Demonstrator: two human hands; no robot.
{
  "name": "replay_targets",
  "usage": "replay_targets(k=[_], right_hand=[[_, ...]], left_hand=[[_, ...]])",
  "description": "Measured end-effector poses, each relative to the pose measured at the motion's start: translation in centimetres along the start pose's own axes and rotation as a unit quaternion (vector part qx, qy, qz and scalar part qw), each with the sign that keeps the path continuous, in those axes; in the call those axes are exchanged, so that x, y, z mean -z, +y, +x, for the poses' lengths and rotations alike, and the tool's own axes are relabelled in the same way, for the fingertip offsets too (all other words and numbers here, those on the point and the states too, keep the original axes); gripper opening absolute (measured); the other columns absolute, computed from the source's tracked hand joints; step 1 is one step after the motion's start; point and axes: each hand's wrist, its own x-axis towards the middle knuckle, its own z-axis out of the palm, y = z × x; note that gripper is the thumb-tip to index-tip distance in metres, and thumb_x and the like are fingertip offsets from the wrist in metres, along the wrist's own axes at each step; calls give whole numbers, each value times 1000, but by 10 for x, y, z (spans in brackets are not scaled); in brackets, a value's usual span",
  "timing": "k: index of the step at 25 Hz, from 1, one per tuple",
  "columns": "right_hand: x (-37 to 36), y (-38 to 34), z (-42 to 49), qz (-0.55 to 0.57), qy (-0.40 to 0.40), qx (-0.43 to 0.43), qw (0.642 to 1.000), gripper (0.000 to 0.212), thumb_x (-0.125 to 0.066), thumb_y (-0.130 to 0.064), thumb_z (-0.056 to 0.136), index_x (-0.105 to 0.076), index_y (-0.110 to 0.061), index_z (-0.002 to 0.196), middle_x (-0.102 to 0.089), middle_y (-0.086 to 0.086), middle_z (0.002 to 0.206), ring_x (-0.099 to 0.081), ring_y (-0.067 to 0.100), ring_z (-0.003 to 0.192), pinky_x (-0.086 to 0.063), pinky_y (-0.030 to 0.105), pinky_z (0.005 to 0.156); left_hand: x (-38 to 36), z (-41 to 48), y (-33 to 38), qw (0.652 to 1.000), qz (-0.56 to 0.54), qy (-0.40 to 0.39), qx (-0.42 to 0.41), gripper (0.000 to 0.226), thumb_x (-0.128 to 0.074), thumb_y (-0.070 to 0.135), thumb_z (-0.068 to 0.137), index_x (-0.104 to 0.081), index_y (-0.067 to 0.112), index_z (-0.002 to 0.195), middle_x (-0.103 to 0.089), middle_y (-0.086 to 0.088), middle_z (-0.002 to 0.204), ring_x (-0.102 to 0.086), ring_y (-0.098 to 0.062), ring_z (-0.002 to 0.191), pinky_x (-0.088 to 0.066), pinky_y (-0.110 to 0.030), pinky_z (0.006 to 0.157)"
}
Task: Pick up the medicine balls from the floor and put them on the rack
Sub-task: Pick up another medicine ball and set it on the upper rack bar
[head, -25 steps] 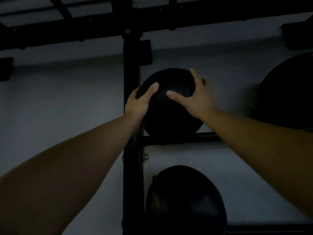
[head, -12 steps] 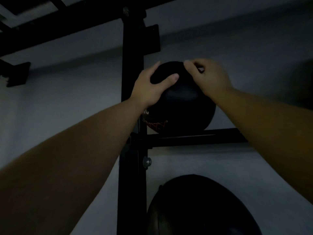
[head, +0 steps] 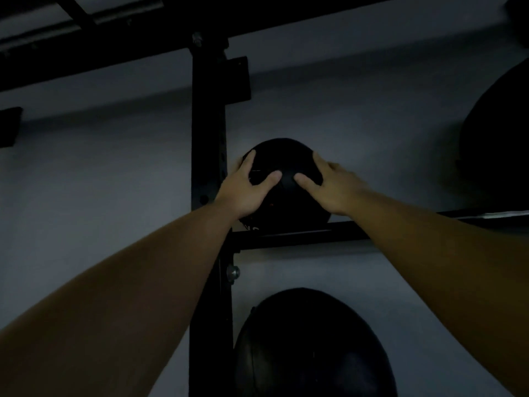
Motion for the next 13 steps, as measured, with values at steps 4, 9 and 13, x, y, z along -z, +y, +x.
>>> replay_targets(k=[4,9,13], right_hand=[[29,-32,-35,-38,36,-22,998,92,-29,-87,89,-26,-31,162,-42,17,158,-47,42,135,-43,50,109],[68,-93,-88,-70,52,-13,996,78,-34,-85,88,-54,-30,139,-61,5,133,-58,27,118,-49,40,88],[104,-131,-144,-70,63,-43,995,55,-36,-82,91,-60,-34,102,-62,-8,96,-58,10,83,-42,30,65]], left_hand=[[40,-47,2,998,42,-7,-50,68,-74,69,87,-62,35,145,-67,10,136,-63,-17,131,-49,-27,103],[100,-99,20,996,65,-21,-64,55,-72,71,86,-69,35,128,-71,12,116,-69,-15,107,-54,-35,92],[135,-141,35,988,77,-78,-109,43,-76,60,91,-72,31,123,-70,10,111,-68,-17,100,-45,-28,79]])
